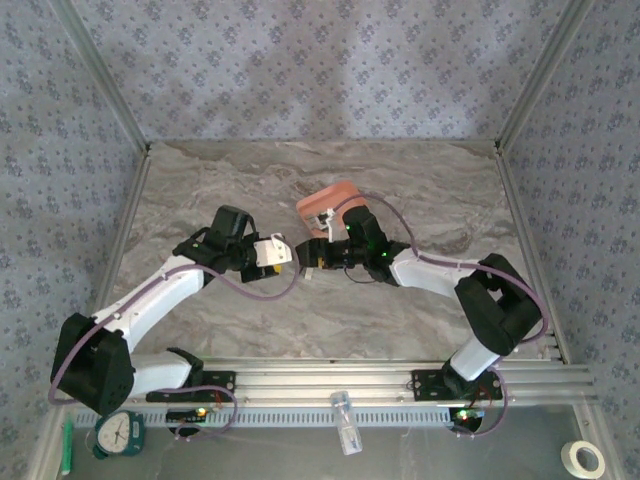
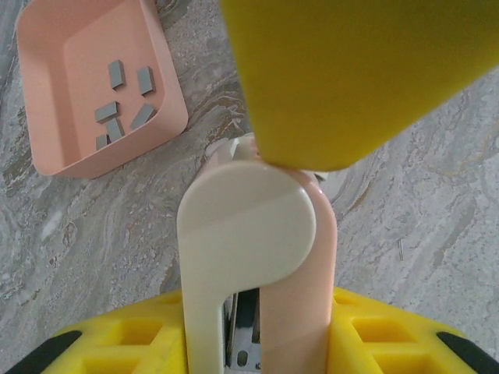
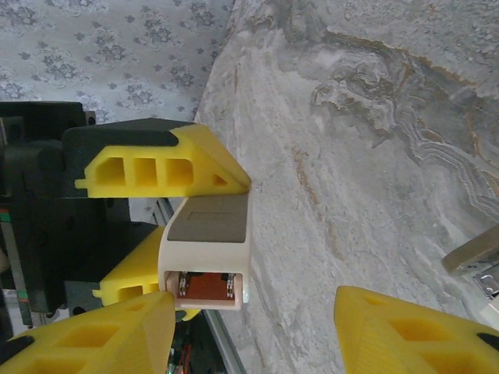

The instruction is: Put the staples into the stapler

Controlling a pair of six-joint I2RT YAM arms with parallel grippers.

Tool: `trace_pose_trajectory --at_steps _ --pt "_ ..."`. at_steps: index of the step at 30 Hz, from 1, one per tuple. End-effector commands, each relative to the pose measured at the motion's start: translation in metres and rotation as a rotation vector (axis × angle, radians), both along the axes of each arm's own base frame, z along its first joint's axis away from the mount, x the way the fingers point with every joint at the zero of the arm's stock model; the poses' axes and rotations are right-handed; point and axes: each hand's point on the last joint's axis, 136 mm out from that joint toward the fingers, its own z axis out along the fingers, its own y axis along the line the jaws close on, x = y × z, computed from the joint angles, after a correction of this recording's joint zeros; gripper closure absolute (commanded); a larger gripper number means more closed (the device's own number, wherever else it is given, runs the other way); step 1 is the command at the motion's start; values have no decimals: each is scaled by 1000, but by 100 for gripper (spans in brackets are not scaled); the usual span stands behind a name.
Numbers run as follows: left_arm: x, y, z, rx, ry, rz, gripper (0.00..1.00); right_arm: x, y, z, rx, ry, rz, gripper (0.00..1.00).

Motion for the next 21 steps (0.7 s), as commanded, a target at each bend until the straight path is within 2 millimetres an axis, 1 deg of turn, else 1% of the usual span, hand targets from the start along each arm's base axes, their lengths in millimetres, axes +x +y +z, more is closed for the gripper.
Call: trace_pose_trajectory --at_steps 1,4,7,10,14,21 --pt "-4 -14 14 -66 -29 -53 62 -1 7 18 53 -32 22 39" --pt "-4 -12 10 -45 -27 -53 62 -4 -7 13 14 -32 3 39" --pt "-5 -12 10 -38 -26 -64 63 -7 -21 13 -34 -53 -7 36" --pt "-6 -13 11 -40 -22 -71 63 -10 -28 14 -81 -75 4 35" --pt "-7 -16 12 -42 -22 -81 63 -10 -21 21 -71 -76 28 34" --pt "-9 -21 15 -65 -25 -89 63 -9 -4 22 -57 -78 65 34"
